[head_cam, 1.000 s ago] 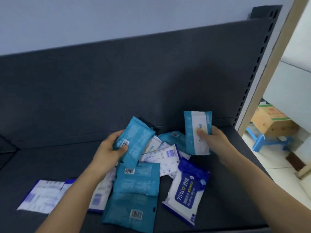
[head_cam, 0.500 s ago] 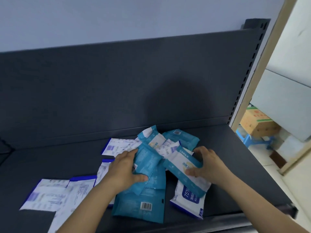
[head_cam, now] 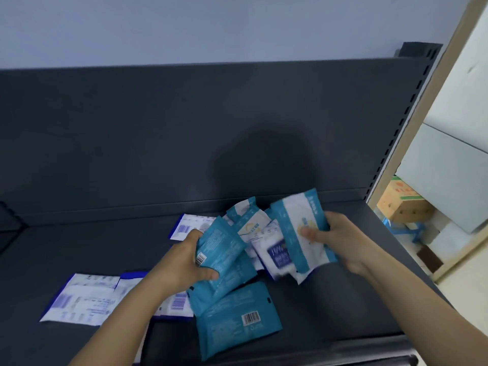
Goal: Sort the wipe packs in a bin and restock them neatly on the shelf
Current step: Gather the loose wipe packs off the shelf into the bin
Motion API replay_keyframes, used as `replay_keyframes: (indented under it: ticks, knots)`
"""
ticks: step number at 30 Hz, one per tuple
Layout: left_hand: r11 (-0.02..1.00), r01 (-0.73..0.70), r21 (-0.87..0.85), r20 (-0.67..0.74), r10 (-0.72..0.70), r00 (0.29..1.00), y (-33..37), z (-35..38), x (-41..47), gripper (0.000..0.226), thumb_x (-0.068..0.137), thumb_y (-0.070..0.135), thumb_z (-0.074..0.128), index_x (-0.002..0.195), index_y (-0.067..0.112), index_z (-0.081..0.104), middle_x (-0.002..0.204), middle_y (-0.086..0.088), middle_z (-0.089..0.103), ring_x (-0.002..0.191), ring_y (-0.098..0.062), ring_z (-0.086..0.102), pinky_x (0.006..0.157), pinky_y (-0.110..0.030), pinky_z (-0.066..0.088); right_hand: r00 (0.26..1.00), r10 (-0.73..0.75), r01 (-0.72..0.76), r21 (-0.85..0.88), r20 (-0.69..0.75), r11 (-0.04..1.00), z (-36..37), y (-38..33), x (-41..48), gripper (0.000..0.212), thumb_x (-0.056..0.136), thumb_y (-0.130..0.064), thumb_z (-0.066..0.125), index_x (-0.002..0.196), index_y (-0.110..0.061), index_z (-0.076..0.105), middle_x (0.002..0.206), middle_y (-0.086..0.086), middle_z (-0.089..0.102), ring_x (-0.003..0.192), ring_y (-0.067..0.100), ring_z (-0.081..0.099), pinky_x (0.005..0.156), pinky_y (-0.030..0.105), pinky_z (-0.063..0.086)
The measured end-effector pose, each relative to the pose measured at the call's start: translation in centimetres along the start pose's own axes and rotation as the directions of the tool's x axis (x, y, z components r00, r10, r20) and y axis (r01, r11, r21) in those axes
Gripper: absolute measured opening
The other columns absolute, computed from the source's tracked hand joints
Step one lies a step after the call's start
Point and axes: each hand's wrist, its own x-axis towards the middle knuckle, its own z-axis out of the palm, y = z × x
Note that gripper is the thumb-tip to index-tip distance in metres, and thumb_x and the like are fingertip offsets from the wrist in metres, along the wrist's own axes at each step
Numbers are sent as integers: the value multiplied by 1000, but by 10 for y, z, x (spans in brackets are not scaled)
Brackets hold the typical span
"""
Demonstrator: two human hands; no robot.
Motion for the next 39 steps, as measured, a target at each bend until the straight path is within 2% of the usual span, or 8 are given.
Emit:
replay_keyframes:
  ticks: [3, 9, 14, 18, 29, 32, 36, 39]
  knots:
    - [1000, 2, -2, -89, -2, 996, -9, -8, -7, 50, 73, 20, 82, 105, 22, 43, 91, 9, 64, 78, -6, 63, 60, -22, 51, 998, 5, -1, 68, -62, 998, 18, 1, 20, 15, 86, -10, 65, 100, -11, 62, 100, 9, 71, 91, 27, 68, 84, 46, 55]
    - [970, -14, -243, -417, -92, 904, -32, -29, -19, 54, 71, 11, 82, 110, 21, 46, 97, 6, 62, 85, -12, 62, 72, -35, 54, 999, -25, 36, -472, 30, 881, 50, 28, 43, 30, 79, -19, 73, 104, -11, 60, 105, 6, 65, 98, 22, 62, 89, 42, 51]
    - [964, 82, -253, -271, -152, 951, -49, -38, -29, 60, 65, 3, 85, 108, 23, 48, 101, 3, 63, 89, -14, 62, 72, -33, 53, 983, -175, 147, -770, 46, 621, 56, 21, 38, 36, 81, -29, 72, 104, -11, 52, 117, 8, 48, 111, 26, 48, 96, 35, 39]
    - [968, 252, -20, 22, -251, 968, -56, -33, -32, 66, 64, 15, 87, 116, 24, 46, 107, 6, 59, 95, -8, 59, 73, -25, 52, 972, -230, 195, -747, 59, 636, 63, 19, 32, 50, 80, -26, 73, 120, -9, 48, 124, 6, 38, 107, 23, 49, 93, 29, 40]
    - [961, 267, 73, 36, -270, 962, -40, -28, -24, 70, 62, 14, 83, 114, 20, 38, 104, 1, 57, 92, -15, 61, 77, -36, 57, 977, -196, 178, -838, 86, 515, 68, 13, 23, 49, 88, -27, 64, 128, -8, 43, 126, 10, 52, 117, 23, 48, 94, 25, 38]
    - [971, 234, 42, 8, -235, 972, -38, -30, -24, 72, 58, 11, 84, 112, 21, 38, 102, 0, 58, 91, -16, 61, 77, -36, 57, 962, -268, 206, -799, 59, 565, 66, 15, 16, 35, 86, -25, 66, 112, -11, 48, 107, 3, 54, 104, 20, 50, 77, 23, 34]
    - [989, 142, 49, -70, -138, 988, -40, -29, -26, 68, 56, 13, 87, 101, 30, 40, 105, 6, 54, 92, -10, 58, 72, -30, 55, 942, -337, 247, -704, 12, 666, 65, 12, 7, 34, 81, -18, 71, 107, -11, 51, 100, -2, 49, 101, 19, 48, 83, 25, 37]
    - [995, 99, 20, -80, -97, 992, -47, -30, -25, 90, 50, 13, 89, 122, 36, 40, 117, 7, 48, 102, -10, 54, 83, -33, 54, 927, -375, 265, -675, -19, 688, 64, 9, 3, 32, 80, -15, 72, 105, -9, 53, 100, 2, 53, 96, 19, 50, 84, 26, 39]
